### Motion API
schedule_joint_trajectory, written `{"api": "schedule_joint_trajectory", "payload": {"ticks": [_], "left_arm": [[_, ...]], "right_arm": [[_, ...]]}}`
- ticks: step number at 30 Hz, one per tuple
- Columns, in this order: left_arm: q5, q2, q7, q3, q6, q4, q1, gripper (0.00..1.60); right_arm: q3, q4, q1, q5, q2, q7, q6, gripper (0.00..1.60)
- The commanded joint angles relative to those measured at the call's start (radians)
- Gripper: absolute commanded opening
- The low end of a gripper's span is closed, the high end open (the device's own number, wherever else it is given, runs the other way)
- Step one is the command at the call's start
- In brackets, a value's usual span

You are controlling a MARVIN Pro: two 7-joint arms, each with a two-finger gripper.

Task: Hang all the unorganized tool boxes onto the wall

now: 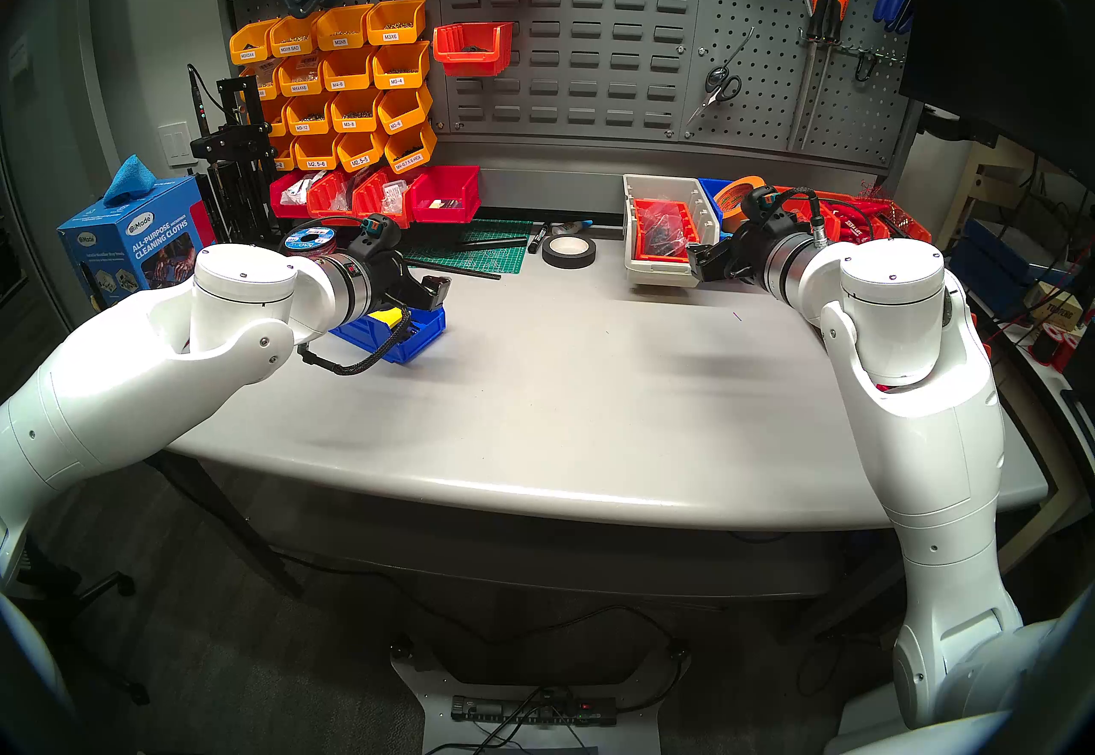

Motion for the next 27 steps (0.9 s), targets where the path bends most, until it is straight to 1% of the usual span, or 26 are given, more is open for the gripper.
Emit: {"api": "schedule_joint_trajectory", "payload": {"ticks": [1, 6, 7, 14, 21, 27], "left_arm": [[-0.025, 0.010, 0.021, -0.018, -0.019, -0.009, 0.005, 1.60], [-0.048, 0.019, 0.036, -0.017, -0.030, -0.019, 0.018, 1.60], [-0.063, 0.025, 0.044, -0.018, -0.036, -0.024, 0.026, 1.60], [-0.087, 0.043, 0.063, -0.018, -0.053, -0.039, 0.046, 1.60], [-0.089, 0.063, 0.084, -0.017, -0.049, -0.052, 0.053, 1.60], [-0.080, 0.080, 0.084, -0.018, -0.038, -0.060, 0.047, 1.60]], "right_arm": [[0.002, -0.009, 0.013, 0.002, -0.002, 0.001, -0.003, 1.60], [0.002, -0.009, 0.013, 0.002, -0.002, 0.001, -0.003, 1.60], [0.002, -0.009, 0.013, 0.002, -0.002, 0.001, -0.003, 1.60], [0.002, -0.009, 0.013, 0.002, -0.002, 0.001, -0.003, 1.60], [0.002, -0.009, 0.013, 0.002, -0.002, 0.001, -0.003, 1.60], [0.002, -0.009, 0.013, 0.002, -0.002, 0.001, -0.003, 1.60]]}}
